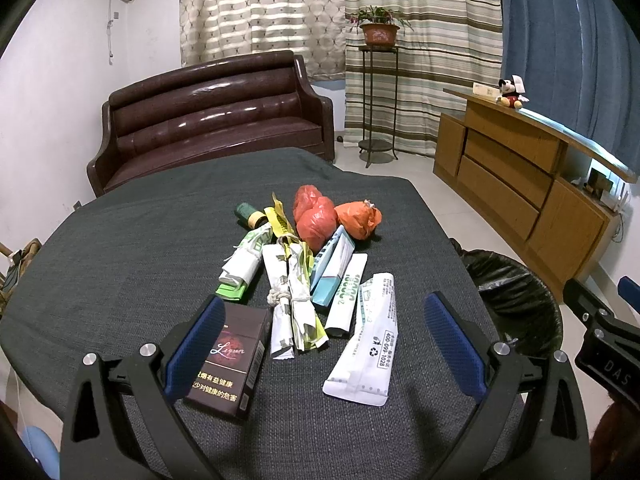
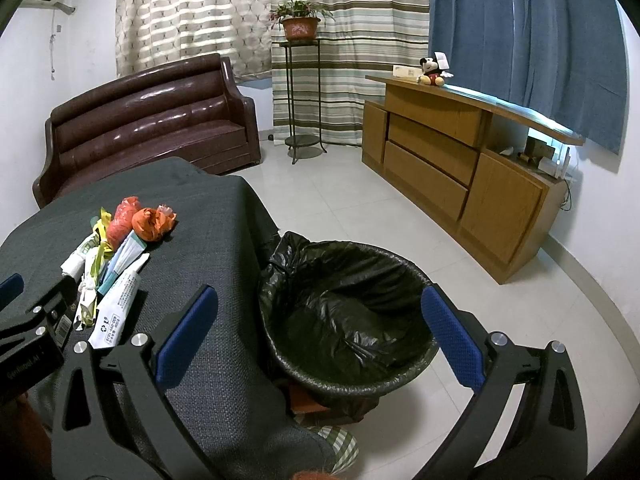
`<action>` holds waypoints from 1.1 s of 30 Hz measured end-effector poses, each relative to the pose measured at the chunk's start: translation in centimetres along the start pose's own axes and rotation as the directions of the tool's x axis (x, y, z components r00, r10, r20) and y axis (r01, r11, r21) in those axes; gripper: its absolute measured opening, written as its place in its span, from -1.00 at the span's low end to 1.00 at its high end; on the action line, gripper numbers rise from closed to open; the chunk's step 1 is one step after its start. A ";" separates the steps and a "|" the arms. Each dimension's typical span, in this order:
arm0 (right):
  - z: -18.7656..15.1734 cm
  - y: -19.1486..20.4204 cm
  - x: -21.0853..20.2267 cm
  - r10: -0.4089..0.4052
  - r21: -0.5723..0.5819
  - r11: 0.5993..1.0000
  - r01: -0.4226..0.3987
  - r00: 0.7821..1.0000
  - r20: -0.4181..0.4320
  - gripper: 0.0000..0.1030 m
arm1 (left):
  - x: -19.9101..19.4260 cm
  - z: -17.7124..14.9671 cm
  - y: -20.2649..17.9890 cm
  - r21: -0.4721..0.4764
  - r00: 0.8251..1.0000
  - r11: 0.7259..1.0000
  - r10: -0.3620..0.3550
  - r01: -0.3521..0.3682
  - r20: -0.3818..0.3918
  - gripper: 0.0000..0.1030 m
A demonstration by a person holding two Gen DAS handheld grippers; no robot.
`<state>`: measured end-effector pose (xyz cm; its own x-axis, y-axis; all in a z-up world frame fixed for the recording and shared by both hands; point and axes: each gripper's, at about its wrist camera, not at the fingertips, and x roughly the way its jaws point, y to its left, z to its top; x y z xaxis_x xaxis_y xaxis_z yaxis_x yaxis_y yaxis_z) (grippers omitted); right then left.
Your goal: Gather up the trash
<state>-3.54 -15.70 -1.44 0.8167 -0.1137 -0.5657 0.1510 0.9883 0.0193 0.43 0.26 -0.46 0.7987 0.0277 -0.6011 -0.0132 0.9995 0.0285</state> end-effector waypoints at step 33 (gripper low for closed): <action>-1.2 -0.1 0.2 0.021 -0.012 1.000 -0.022 0.999 -0.039 0.55 | 0.1 -1.3 2.9 0.011 0.999 0.999 0.031 -0.031 -0.019 0.88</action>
<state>-4.05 -15.71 -2.59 0.7976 -0.0887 -0.5967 0.1267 0.9917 0.0220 -0.30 3.21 -1.50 0.7866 0.0590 -0.6147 -0.0314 0.9980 0.0556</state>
